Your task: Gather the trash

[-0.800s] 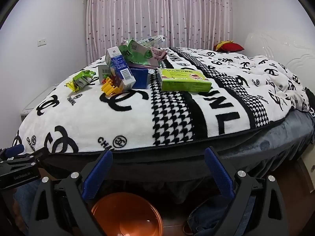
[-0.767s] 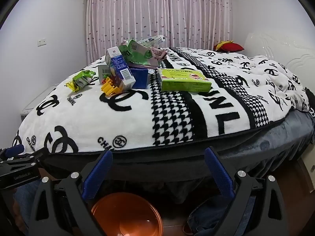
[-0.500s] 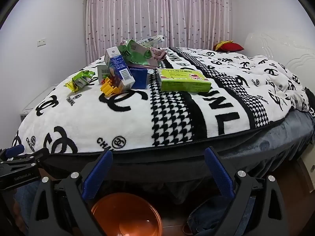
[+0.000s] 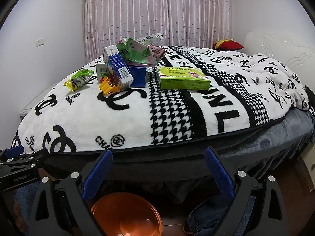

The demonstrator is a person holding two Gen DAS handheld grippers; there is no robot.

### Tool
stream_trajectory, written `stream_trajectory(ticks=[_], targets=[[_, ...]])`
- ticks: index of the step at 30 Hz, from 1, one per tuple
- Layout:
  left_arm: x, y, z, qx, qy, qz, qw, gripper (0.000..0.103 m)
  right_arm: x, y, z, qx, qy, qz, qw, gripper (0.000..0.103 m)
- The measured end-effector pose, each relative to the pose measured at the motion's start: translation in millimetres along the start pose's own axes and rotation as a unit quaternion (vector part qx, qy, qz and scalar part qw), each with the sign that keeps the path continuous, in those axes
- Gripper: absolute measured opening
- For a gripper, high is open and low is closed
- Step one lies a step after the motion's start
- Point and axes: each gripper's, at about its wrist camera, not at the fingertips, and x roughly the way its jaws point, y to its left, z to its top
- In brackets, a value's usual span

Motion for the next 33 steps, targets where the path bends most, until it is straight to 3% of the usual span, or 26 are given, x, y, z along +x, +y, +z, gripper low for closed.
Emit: stream_trajectory(ticks=[33], targets=[[3.6,4.0,-1.4,-0.016,0.0,-0.018,0.9997,0.096,5.8,-0.1,-1.1,0.0,0.009,-0.004,1.0,0.094]])
